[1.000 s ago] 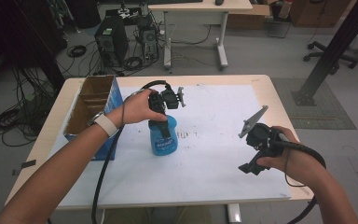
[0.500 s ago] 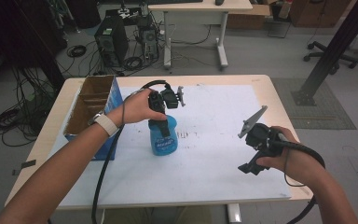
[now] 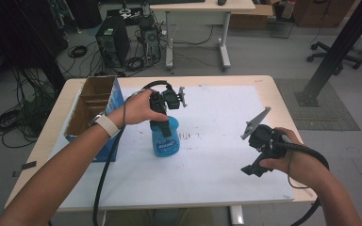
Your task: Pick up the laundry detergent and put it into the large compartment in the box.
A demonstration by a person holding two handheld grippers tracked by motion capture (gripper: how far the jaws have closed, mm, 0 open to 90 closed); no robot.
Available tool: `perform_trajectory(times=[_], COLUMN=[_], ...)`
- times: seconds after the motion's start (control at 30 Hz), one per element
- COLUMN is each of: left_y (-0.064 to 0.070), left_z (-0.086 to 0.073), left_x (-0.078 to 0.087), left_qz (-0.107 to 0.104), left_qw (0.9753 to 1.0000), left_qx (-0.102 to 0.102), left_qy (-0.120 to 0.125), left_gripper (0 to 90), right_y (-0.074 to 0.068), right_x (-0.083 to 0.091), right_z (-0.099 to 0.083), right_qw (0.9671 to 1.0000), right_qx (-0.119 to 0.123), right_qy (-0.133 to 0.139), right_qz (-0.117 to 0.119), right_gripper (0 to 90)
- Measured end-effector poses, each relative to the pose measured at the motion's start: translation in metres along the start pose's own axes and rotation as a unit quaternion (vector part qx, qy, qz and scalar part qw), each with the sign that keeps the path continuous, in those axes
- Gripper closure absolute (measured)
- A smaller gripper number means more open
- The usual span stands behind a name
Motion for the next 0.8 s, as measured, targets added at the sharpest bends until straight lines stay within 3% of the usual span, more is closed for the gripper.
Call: perform_trajectory(times=[0.8], left_y=[0.004], left_z=[0.0011], left_x=[0.0006], left_qz=[0.01], left_qw=[0.9999], left_qx=[0.004], left_qy=[-0.005], left_gripper=[37.1], right_y=[-0.0008], right_x=[0.0], right_z=[-0.0004], right_qw=[1.0], right_qx=[0.0], right_qy=[0.003], right_qz=[0.0], right_gripper=[9.7])
Point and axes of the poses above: each handheld gripper's, and its own axes: x roughly backward along the jaws, z roughly out of its top, y roughly to its right, the point moved 3 cm from there along -x, roughly forward along the jaws, and after that the axes turned 12 degrees about -z, right-handed, at the moved point
